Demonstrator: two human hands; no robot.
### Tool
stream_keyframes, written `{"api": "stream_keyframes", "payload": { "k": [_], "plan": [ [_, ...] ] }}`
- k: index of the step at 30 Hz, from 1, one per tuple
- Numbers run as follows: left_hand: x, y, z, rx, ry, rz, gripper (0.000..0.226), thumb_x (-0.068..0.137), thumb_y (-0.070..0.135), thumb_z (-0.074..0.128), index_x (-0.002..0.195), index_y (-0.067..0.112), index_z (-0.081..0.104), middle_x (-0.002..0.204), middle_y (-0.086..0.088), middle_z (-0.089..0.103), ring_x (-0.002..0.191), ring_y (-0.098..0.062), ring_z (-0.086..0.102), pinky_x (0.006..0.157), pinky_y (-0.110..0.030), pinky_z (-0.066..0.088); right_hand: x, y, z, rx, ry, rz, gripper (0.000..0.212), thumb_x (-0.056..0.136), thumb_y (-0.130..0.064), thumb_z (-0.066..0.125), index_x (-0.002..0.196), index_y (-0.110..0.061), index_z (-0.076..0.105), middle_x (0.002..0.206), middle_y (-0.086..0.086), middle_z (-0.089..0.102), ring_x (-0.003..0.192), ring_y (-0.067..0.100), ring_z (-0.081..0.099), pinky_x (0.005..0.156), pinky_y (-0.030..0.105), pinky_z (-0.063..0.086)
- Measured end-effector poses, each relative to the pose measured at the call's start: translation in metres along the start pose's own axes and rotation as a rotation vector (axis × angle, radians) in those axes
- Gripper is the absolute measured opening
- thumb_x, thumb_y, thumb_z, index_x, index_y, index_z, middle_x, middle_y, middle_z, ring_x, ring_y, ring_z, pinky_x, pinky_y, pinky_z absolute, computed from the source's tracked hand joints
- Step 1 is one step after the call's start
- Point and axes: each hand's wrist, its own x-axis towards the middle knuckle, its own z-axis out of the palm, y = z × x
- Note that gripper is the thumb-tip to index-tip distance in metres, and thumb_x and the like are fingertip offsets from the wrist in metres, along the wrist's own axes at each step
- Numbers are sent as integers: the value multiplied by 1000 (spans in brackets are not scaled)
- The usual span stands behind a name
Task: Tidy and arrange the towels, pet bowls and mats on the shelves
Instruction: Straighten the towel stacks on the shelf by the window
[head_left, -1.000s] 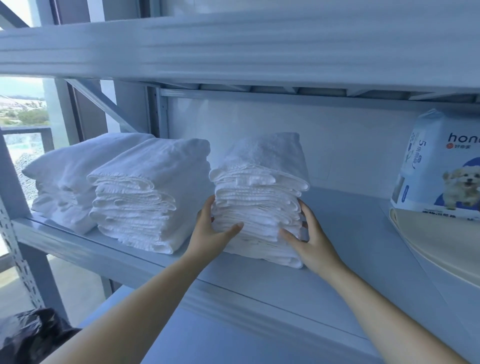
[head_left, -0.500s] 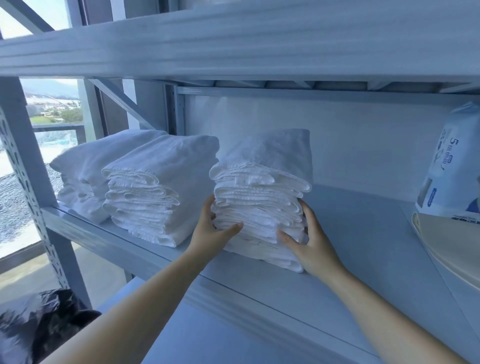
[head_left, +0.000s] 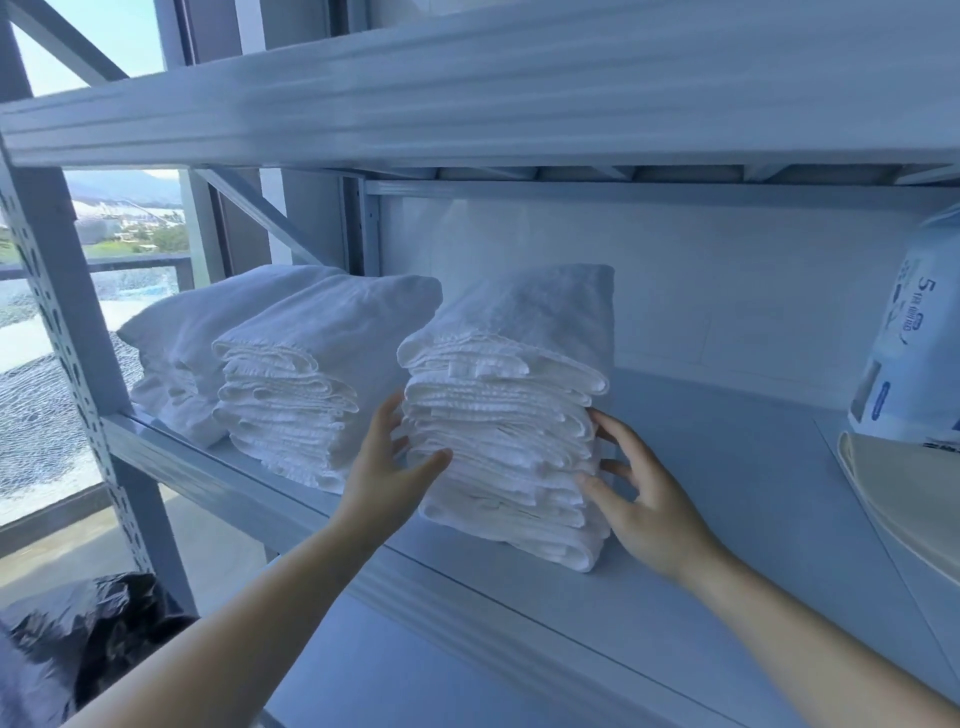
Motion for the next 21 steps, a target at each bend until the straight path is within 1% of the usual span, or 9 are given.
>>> {"api": "stream_keyframes", "payload": {
  "k": [3,7,9,10,12,14,16,18,21],
  "plan": [
    [-6,2,1,10,1,17,68,82,22,69,136,37,32,131,13,43,116,-11,47,88,-25,39,3,-3,-5,-27,6,-25,52,87,-21,60,123,-52,37,135,-27,41,121,5,46,76,12,42],
    [-12,6,-1,9,15,33,59,84,18,67,128,40,34,126,15,43,113,-9,47,79,-16,40,8,-7,-11,-16,-16,-52,50,88,-21,58,118,-54,36,134,-28,41,122,5,45,75,12,41],
    [-13,10,-1,28,40,48,60,84,17,66,132,35,35,125,16,43,115,-7,45,76,-10,42,10,-6,-15,-22,-22,-61,48,89,-22,58,122,-50,37,135,-26,40,123,5,44,75,10,40],
    [-13,13,-1,42,55,60,61,84,16,66,135,31,35,127,15,42,116,-6,44,70,-5,43,11,-5,-18,-27,-15,-64,48,89,-22,58,124,-47,38,136,-25,40,123,4,44,74,8,41],
    [-11,20,-2,85,70,104,64,84,16,66,137,30,33,131,15,39,119,-5,41,66,-4,44,15,-4,-24,-23,14,-70,48,89,-21,58,130,-39,40,138,-23,40,122,1,44,72,1,42],
    [-6,29,-4,160,88,172,64,83,21,66,136,34,33,135,15,38,122,-5,39,82,-15,44,21,-5,-31,-5,43,-89,51,89,-19,58,135,-31,39,139,-20,39,120,-1,45,72,-4,39],
    [-2,39,-5,261,127,241,65,83,25,66,137,35,32,139,12,37,123,-5,38,97,-31,41,29,-6,-38,9,50,-110,52,89,-18,58,137,-29,38,139,-19,38,118,-2,44,73,-4,40],
    [0,52,0,394,155,325,68,83,27,66,139,32,30,142,7,35,121,-2,36,100,-31,37,38,-8,-44,-1,36,-135,54,89,-17,58,137,-29,36,139,-19,37,118,-3,43,76,1,43],
    [-3,67,17,631,125,512,72,82,28,67,142,28,27,147,5,29,127,-9,35,102,-25,30,49,-6,-52,-80,-19,-220,61,87,-16,61,139,-31,31,145,-17,30,123,-1,40,93,20,44]
  ]
}}
